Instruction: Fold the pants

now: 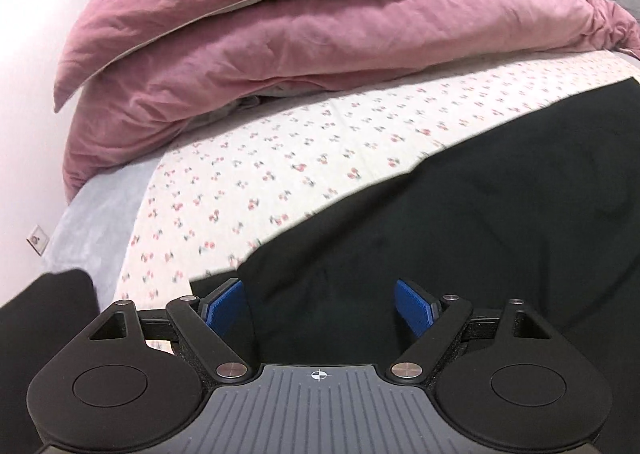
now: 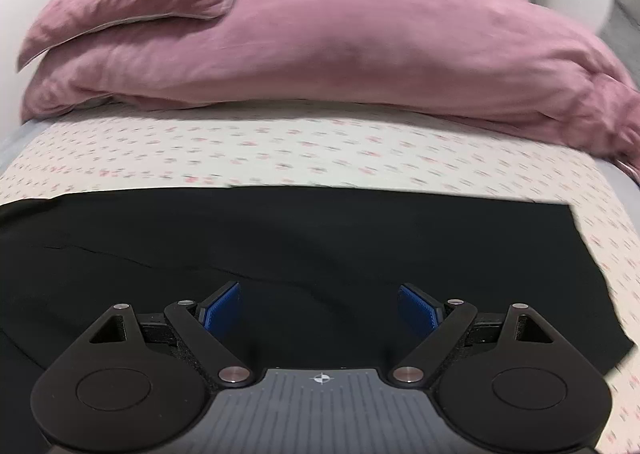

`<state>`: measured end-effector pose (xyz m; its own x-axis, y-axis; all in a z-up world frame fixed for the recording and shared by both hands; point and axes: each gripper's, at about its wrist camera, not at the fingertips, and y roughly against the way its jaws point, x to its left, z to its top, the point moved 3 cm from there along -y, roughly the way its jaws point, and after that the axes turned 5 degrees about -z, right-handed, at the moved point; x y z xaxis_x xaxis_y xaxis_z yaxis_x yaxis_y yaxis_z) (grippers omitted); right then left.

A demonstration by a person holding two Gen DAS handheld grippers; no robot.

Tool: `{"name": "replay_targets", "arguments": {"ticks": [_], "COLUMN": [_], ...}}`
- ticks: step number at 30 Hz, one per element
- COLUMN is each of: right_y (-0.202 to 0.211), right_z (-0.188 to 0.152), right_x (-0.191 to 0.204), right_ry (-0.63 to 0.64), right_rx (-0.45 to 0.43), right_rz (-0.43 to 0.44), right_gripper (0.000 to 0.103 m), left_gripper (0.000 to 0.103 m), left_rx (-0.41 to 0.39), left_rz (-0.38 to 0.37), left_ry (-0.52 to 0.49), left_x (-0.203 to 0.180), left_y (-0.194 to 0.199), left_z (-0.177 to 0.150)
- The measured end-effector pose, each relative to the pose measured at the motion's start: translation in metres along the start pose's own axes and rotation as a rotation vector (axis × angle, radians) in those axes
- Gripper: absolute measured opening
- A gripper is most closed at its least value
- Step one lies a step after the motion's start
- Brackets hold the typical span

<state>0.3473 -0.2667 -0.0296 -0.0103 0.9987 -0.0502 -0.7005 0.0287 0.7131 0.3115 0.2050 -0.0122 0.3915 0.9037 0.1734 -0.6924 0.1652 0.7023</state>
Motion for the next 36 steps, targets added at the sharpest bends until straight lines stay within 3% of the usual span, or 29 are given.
{"name": "replay_targets", "arguments": {"ticks": [10,20,24,28,32,34,35,36], "right_y": [-0.048,-0.101,-0.12,-0.136,-0.138,-0.134,-0.132,-0.13], "right_z": [0.037,0.069,0.075,0.073,0.069,0.067,0.067,0.067], "right_x": [0.084,0.12,0.124,0.126,0.123,0.124,0.125,0.126], "right_ry": [0.225,0.36,0.389,0.405,0.337,0.328,0.323,0.323], "right_rx": [0.018,0.004,0.002,0.033,0.029,0.031,0.036,0.041], "right_rz": [0.134,0.171,0.178,0.189,0.268,0.309,0.32,0.321], "right_gripper": [0.086,0.086,0.083,0.077,0.061,0.043,0.028,0.006], "left_gripper": [0.084,0.084,0.078,0.061,0.044,0.026,0.022,0.015], "left_rx": [-0.011,-0.016,-0.005,-0.003,-0.004,-0.001,0.0,0.003], "left_rz": [-0.043,-0.176,-0.203,-0.235,-0.246,-0.26,-0.268,-0.266], "left_ry": [-0.075,-0.012,-0.002,-0.011,0.013,0.022,0.025,0.025], "left_x": [0.003,0.023,0.031,0.034,0.037,0.035,0.033,0.032], "left_y": [-0.054,-0.08,-0.087,-0.09,-0.095,-0.096,-0.096,-0.096], "left_z": [0.019,0.033,0.029,0.028,0.03,0.03,0.031,0.031]}}
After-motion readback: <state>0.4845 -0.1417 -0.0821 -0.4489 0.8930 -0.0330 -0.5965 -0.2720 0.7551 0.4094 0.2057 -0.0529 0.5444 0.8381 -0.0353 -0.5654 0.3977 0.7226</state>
